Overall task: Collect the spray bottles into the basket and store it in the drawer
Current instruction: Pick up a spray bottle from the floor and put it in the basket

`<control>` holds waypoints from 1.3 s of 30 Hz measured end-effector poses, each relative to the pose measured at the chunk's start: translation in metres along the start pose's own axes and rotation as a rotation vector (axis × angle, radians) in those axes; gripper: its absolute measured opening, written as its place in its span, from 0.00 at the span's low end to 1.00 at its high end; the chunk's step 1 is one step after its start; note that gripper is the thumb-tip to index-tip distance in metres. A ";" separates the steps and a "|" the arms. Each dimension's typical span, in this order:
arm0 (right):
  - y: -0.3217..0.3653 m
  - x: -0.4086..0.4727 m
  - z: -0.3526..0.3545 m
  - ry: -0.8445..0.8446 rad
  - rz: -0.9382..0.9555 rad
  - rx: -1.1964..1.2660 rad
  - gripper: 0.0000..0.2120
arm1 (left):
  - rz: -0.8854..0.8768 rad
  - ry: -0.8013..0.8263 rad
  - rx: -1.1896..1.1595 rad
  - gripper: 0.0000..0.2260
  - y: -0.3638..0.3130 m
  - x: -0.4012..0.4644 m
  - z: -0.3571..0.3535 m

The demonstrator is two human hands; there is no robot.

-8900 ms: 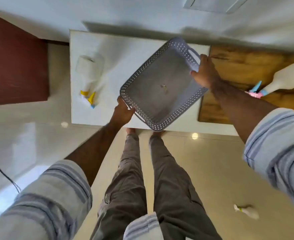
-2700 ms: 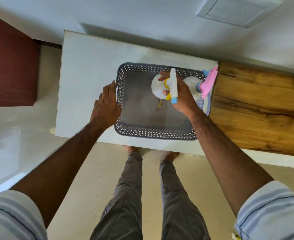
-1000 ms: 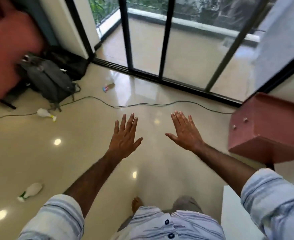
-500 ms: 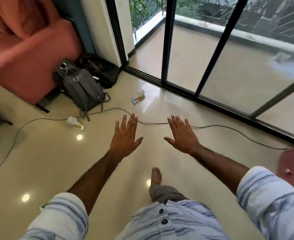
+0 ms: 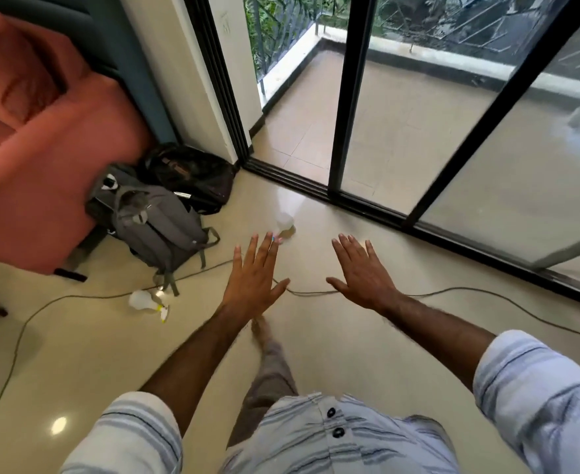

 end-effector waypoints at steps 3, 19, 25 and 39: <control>0.005 0.059 0.001 0.031 -0.043 -0.003 0.41 | -0.044 0.021 -0.001 0.38 0.045 0.053 0.002; 0.024 0.339 -0.058 0.209 -0.181 0.127 0.39 | -0.211 0.304 0.047 0.38 0.212 0.307 -0.058; -0.001 0.456 -0.181 0.282 -0.192 0.118 0.38 | -0.186 0.340 0.000 0.35 0.245 0.413 -0.176; -0.029 0.678 -0.493 0.279 0.121 -0.131 0.42 | -0.207 0.483 -0.105 0.34 0.293 0.576 -0.508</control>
Point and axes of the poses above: each hand's wrist, its own x-axis towards the middle knuckle, its own z-axis out of the back of the hand, y = z × x, the point moved 2 cm from there along x, towards the middle knuckle, and after that the axes turned 4 degrees about -z, right-handed, at the moved point
